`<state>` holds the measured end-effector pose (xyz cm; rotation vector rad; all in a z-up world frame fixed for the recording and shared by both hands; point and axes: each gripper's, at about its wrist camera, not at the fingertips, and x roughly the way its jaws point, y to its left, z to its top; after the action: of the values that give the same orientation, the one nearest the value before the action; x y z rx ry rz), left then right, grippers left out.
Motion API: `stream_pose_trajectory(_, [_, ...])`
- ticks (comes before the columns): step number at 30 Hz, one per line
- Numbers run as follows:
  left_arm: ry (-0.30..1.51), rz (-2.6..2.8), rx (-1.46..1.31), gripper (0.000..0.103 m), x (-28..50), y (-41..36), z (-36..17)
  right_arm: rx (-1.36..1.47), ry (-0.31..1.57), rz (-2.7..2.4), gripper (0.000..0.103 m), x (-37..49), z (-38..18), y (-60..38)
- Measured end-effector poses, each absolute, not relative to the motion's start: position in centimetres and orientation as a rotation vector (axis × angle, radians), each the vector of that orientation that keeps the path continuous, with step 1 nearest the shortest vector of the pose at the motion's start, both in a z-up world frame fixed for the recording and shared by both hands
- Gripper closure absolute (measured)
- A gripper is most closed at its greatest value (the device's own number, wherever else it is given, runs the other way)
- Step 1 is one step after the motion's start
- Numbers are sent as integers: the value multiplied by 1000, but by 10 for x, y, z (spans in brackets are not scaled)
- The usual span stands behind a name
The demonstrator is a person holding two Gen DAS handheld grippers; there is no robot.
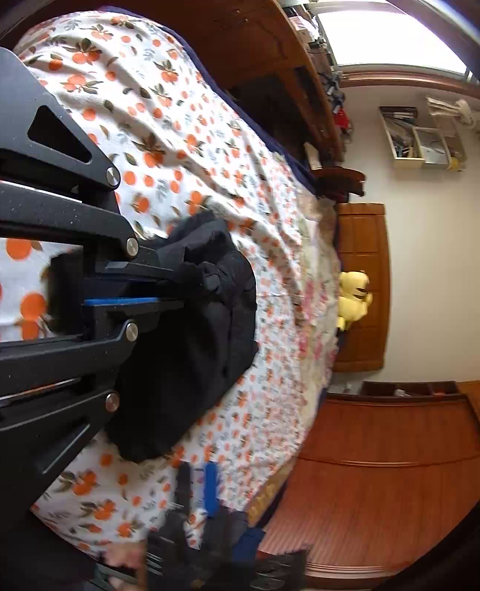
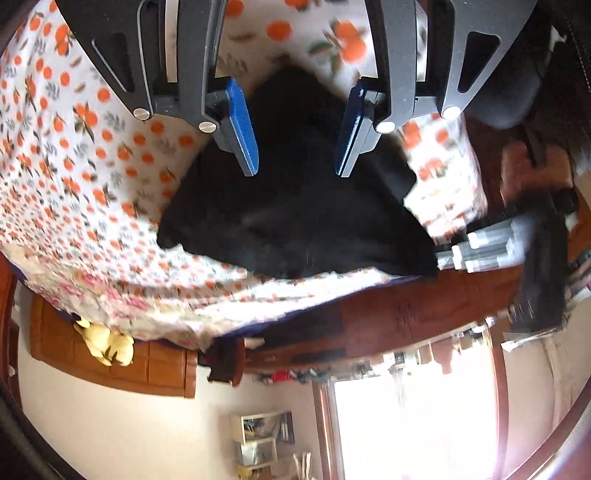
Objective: Fold large clothes
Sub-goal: 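Grasp the folded bundle with the left gripper while the right gripper releases, then grasp the black coat bundle with both grippers from opposite sides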
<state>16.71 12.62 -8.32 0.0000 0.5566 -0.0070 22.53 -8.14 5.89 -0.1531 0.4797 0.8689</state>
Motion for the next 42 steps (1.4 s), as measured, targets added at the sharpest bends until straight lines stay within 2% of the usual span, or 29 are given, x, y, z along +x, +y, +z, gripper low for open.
stream_pose_trajectory(2, [586, 7, 6, 96, 168, 131, -96, -155, 473, 856, 76, 230, 64, -72])
stream_pose_trajectory(4, [611, 12, 0, 96, 168, 134, -108, -138, 503, 857, 78, 239, 63, -64])
stream_pose_trajectory(11, [690, -7, -28, 96, 163, 142, -140, -231, 674, 839, 78, 252, 5, -43])
stream_pose_trajectory(14, [712, -5, -24, 96, 162, 141, -149, -268, 640, 811, 78, 246, -20, -40])
stream_pose_trajectory(23, [724, 7, -51, 96, 153, 149, -143, -255, 625, 804, 78, 244, 2, -38])
stream_pose_trajectory(25, [715, 14, -71, 85, 149, 152, -137, -237, 605, 784, 77, 253, 14, -48])
stream_pose_trajectory(26, [702, 22, -79, 65, 146, 153, -134, -229, 596, 778, 71, 257, 19, -51])
stream_pose_trajectory(27, [690, 24, -86, 51, 143, 155, -132, -222, 592, 772, 68, 263, 22, -55])
stream_pose_trajectory(28, [678, 25, -98, 44, 140, 157, -131, -224, 592, 774, 66, 271, 24, -56])
stream_pose_trajectory(29, [673, 26, -109, 30, 138, 160, -130, -240, 583, 771, 63, 276, 26, -56])
stream_pose_trajectory(30, [670, 31, -122, 22, 136, 162, -129, -259, 568, 760, 59, 282, 27, -56])
stream_pose_trajectory(32, [672, 49, -122, 22, 136, 164, -130, -279, 559, 739, 48, 299, 28, -55])
stream_pose_trajectory(38, [697, 87, -110, 22, 140, 162, -143, -272, 599, 706, 38, 357, 16, -44])
stream_pose_trajectory(42, [721, 106, -88, 22, 147, 159, -154, -245, 624, 704, 23, 393, 9, -30])
